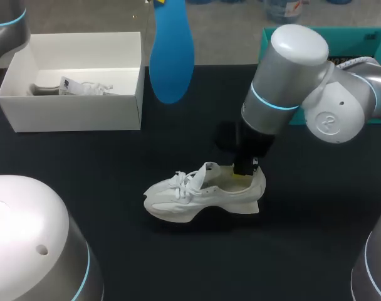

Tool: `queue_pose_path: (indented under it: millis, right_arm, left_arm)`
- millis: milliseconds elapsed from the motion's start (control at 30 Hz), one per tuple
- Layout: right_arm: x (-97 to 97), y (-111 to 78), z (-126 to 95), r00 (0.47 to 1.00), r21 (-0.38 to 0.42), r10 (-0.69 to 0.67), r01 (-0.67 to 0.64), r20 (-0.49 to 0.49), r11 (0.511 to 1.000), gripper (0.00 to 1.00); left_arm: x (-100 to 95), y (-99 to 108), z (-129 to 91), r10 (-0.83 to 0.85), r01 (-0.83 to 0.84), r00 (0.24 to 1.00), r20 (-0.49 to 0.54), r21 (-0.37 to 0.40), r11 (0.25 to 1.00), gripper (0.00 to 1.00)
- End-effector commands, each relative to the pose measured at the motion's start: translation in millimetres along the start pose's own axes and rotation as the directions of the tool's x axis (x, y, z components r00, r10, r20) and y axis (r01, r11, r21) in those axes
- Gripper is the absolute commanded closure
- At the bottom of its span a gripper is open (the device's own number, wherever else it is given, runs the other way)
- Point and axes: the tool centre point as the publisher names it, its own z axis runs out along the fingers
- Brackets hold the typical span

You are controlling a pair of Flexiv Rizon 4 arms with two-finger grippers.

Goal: Take the shoe out of the shoebox, open the shoe tongue, remove and reinsert the insole, then place the shoe into the shoebox

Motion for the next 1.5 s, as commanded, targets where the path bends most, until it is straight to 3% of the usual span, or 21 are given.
queue_pose_path:
  millis: [33, 200, 1267, 1400, 1500]
  right_arm:
    - [6.5, -11.2, -44, 1.0, -0.002, -0.005, 0.005, 0.028, 1.0, 1.0]
    - [3.0, -15.7, -62, 0.999, -0.004, -0.043, 0.042, -0.026, 0.999, 1.0]
    - [3.0, -15.7, -62, 0.999, -0.004, -0.043, 0.042, -0.026, 0.999, 1.0]
    - [6.2, -16.3, -61, 0.993, 0.036, 0.107, -0.109, 0.044, 0.993, 1.0]
    - [13.6, -16.6, -58, 0.966, 0.087, 0.252, -0.256, 0.061, 0.963, 1.0]
  left_arm:
    - [0.1, 0, 0, 0.001, -0.001, 1.0, 0.0, 0.0, 1.0, 1.0]
    - [0.1, 0, 0, 0.001, -0.001, 1.0, 0.0, 0.0, 1.0, 1.0]
    - [0.1, 0, 0, 0.001, -0.001, 1.0, 0.0, 0.0, 1.0, 1.0]
    - [0.1, 0, 0, 0.001, -0.001, 1.0, 0.0, 0.0, 1.0, 1.0]
    - [0.1, 0, 0, 0.001, -0.001, 1.0, 0.0, 0.0, 1.0, 1.0]
